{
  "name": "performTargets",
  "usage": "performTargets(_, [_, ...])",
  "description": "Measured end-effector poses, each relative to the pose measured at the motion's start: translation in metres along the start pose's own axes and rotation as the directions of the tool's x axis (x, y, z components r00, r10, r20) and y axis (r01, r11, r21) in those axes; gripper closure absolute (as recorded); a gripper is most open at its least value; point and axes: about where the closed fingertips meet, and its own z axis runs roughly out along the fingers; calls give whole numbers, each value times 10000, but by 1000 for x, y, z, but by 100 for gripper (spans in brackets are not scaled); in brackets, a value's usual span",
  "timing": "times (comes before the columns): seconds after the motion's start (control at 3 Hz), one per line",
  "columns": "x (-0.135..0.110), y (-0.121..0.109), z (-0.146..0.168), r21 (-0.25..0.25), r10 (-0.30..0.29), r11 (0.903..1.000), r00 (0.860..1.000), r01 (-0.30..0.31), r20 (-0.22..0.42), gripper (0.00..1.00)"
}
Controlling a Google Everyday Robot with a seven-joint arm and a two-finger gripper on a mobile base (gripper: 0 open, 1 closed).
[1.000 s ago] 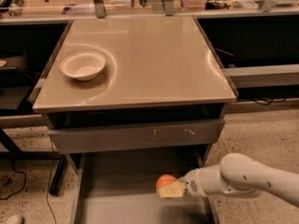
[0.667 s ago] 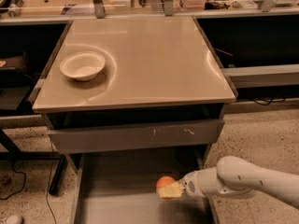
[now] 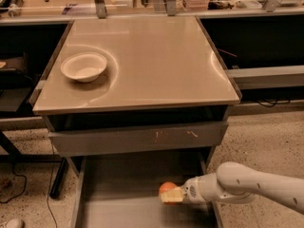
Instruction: Place orange into middle drawer
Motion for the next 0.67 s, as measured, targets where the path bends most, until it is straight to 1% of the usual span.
performTargets(0.33, [7,-2,19,-232,214,9995,9998,-215,-50,100])
performTargets(0.67, [7,-4,54,-671,527,9964,9985,-517,143,100])
